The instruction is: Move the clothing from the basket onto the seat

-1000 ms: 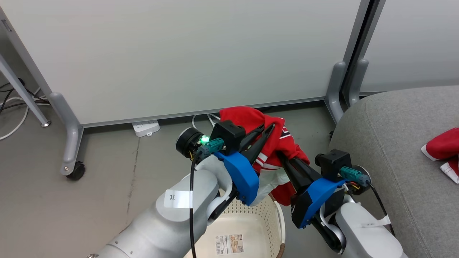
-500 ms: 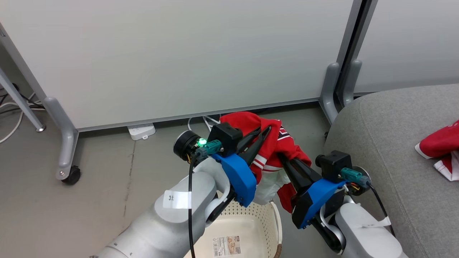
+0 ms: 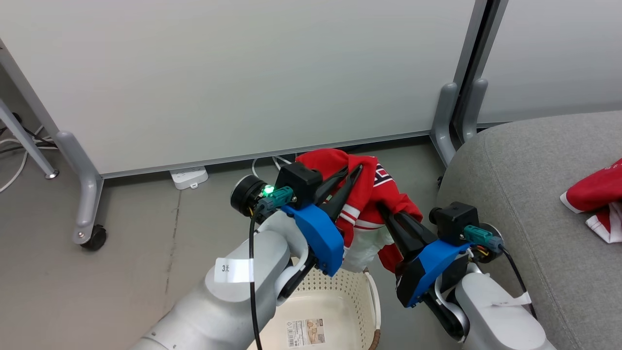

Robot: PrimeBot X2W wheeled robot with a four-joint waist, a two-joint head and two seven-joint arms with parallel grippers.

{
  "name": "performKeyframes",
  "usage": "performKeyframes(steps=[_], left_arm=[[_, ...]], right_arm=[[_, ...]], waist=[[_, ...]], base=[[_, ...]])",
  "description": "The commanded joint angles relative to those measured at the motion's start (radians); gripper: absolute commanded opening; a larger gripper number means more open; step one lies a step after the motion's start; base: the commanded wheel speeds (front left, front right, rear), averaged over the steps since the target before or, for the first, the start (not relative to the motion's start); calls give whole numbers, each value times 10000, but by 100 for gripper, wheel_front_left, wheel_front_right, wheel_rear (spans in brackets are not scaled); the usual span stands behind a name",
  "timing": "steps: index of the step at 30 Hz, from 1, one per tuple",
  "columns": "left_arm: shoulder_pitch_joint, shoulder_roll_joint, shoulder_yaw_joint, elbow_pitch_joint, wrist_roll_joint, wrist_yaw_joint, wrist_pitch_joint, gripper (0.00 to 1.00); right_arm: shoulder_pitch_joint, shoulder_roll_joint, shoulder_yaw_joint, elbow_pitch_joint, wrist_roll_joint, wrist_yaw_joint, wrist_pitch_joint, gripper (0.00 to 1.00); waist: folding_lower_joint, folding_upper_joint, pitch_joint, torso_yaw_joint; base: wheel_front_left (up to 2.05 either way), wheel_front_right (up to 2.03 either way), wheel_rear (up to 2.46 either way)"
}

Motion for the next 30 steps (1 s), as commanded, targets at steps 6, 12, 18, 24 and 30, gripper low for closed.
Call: performKeyframes(steps=[6, 12, 18, 24, 30], left_arm=[[706, 1, 844, -307, 404, 194, -47, 100], [1724, 281, 2072, -1112, 1122, 179, -44, 100], [2915, 596, 3244, -2250, 2009, 31, -38, 100], [4278, 769, 4700, -3530, 3270, -82, -38, 100], [5349, 659, 5795, -4273, 4179, -144, -38, 100]], right_arm=[[-232, -66, -179, -136, -40, 3, -92, 0], [-176, -84, -391, -289, -116, 3, -123, 0], [-168, -75, -562, -478, -226, 3, -106, 0], [-54, -133, -836, -676, -408, 3, -62, 0], [90, -79, -1056, -821, -517, 3, 16, 0]], waist=[[0, -1, 121, -40], [0, -1, 275, -51], [0, -1, 440, -66], [0, -1, 603, 4], [0, -1, 601, 80]], base=[[0, 0, 0], [0, 0, 0], [0, 0, 0], [0, 0, 0], [0, 0, 0]])
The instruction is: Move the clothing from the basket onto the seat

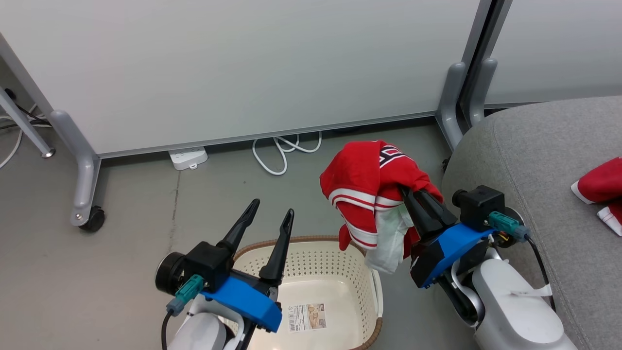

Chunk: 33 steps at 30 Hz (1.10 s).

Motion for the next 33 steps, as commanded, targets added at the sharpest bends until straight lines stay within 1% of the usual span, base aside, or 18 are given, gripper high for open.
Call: performKeyframes(steps=[1, 6, 10, 19, 24, 28, 33], left_arm=[[187, -14, 105, -75, 65, -60, -30, 100], [780, -108, 885, -201, 285, -77, -30, 100], [1093, -174, 1229, -266, 440, -84, -30, 100], [1362, -273, 1393, -335, 524, -66, -30, 100], [1340, -267, 1381, -331, 610, -67, -30, 100], [1309, -209, 1395, -329, 630, -68, -28, 100], [1226, -108, 1380, -356, 682, -68, -30, 100]], right_arm=[[76, 19, -47, -74, -73, 5, -8, 0], [195, 36, -146, -173, -120, 5, 56, 0], [269, 35, -214, -255, -136, 5, 108, 0], [400, 62, -310, -414, -233, 5, 230, 0], [392, 85, -319, -498, -233, 3, 253, 0], [334, 117, -289, -516, -212, 5, 252, 0], [244, 174, -251, -482, -193, 5, 179, 0]], waist=[[0, 0, -13, 15], [0, 0, -80, 59], [0, 0, -109, 92], [0, 0, -133, 121], [0, 0, -69, 16], [0, 0, 19, -193], [0, 0, 163, -711]], base=[[0, 0, 0], [0, 0, 0], [0, 0, 0], [0, 0, 0], [0, 0, 0], [0, 0, 0], [0, 0, 0]])
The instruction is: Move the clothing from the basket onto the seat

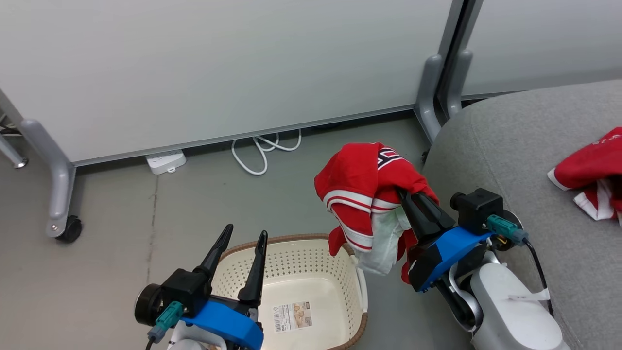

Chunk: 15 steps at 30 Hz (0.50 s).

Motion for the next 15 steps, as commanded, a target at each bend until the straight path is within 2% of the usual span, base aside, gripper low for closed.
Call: performKeyframes(steps=[1, 15], left_arm=[[-122, 64, 36, -58, 36, -22, -28, 100], [-417, 423, -185, 27, 157, -23, -26, 100]], right_arm=[[-56, 34, -2, -7, 51, 3, -97, 0], [-98, 186, -8, 256, 93, 5, -381, 0]], waist=[[0, 0, 102, -299], [0, 0, 498, -2855]], base=[[0, 0, 0], [0, 0, 0]])
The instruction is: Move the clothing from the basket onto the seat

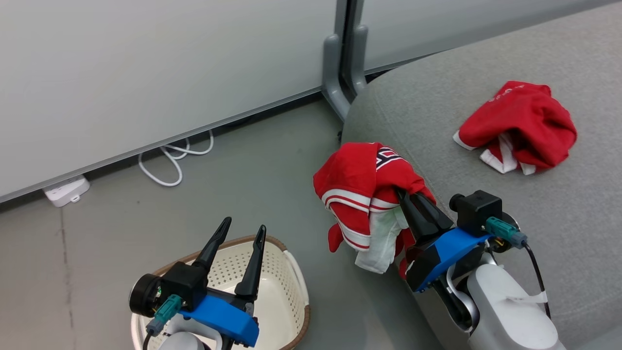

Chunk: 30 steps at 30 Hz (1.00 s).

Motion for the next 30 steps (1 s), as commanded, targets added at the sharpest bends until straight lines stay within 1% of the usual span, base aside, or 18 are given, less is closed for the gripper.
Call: performKeyframes(steps=[1, 9, 15, 20, 30], left_arm=[[-134, 67, -12, 18, 7, -23, -28, 100], [-160, 140, -59, 18, -14, -23, -26, 100], [-191, 142, -100, 29, -4, -23, -28, 100], [-231, 122, -148, 35, 17, -23, -28, 100], [-236, 126, -128, 69, -35, -23, -28, 100]], right_arm=[[-19, 34, -54, 3, 36, 5, -76, 0], [22, 106, -115, 132, -12, 5, -210, 0], [39, 126, -141, 185, -106, 5, -245, 0], [54, 148, -202, 232, -107, 5, -278, 0], [-65, 216, -288, 283, 20, 5, -302, 0]], waist=[[0, -1, 117, -560], [0, -1, 169, -1525], [0, -1, 204, -1855], [0, -1, 215, -1945], [0, -1, 306, -1837]], base=[[0, 0, 0], [0, 0, 0], [0, 0, 0], [0, 0, 0], [0, 0, 0]])
